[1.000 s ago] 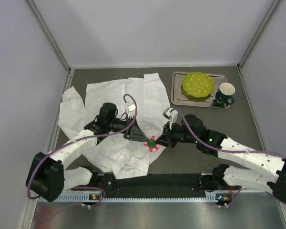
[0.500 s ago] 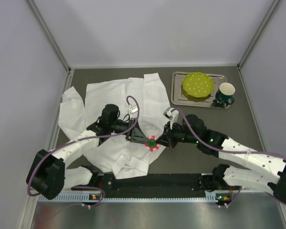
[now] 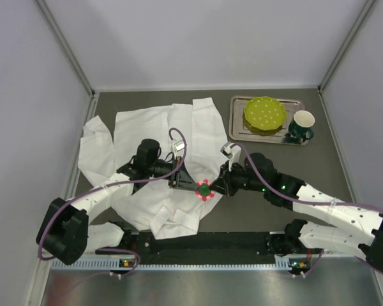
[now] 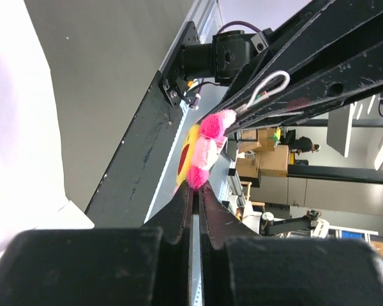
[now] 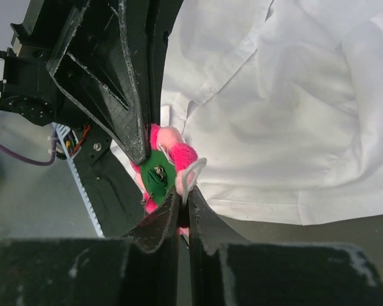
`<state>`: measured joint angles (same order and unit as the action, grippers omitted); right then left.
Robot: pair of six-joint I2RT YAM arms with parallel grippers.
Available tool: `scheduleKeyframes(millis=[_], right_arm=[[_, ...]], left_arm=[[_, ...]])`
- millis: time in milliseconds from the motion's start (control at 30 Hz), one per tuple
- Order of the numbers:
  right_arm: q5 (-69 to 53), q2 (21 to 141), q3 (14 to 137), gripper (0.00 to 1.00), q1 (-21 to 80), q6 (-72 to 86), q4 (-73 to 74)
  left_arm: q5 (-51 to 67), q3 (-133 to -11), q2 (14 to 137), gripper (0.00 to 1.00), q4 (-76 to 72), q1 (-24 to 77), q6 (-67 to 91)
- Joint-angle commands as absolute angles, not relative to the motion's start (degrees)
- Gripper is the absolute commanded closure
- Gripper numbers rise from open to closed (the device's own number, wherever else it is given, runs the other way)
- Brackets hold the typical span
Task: Remove the brooch from the garment
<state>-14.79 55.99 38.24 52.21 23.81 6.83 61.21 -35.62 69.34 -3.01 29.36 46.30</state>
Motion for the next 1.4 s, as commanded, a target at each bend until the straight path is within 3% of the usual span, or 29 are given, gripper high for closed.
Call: scheduleKeyframes(millis=[0, 67, 333, 433, 533, 1033, 1367], right_arm=[[-10.11, 56.07, 39.2, 0.89, 51.86, 26.36, 4.39], [-8.36, 55.73, 39.29, 0.76, 51.86, 27.15, 6.67], [-6.77, 51.07, 37.8, 0.49, 51.86, 29.0, 10.72], [-8.43, 47.47, 35.86, 0.31, 51.94, 30.41, 10.81], [-10.9, 46.76, 34.28, 0.24, 52.47, 31.55, 9.58], [-12.13, 57.04, 38.14, 0.21, 61.34, 32.96, 2.2], [-15.91, 59.32, 39.72, 0.21, 61.87, 37.35, -3.78]], left_arm=[[60.57, -38.23, 69.7, 1.0, -4.32, 29.8, 48.34], [59.59, -39.02, 70.4, 1.0, -2.64, 29.8, 48.34], [56.44, -39.29, 72.07, 1.0, -3.51, 29.62, 51.15], [55.29, -39.64, 72.42, 1.0, -3.87, 29.09, 51.5], [54.93, -39.99, 73.3, 1.0, -6.23, 28.83, 52.99], [54.4, -41.31, 74.71, 1.0, -7.3, 28.39, 54.14], [54.32, -41.92, 75.41, 1.0, -6.06, 28.04, 52.56]])
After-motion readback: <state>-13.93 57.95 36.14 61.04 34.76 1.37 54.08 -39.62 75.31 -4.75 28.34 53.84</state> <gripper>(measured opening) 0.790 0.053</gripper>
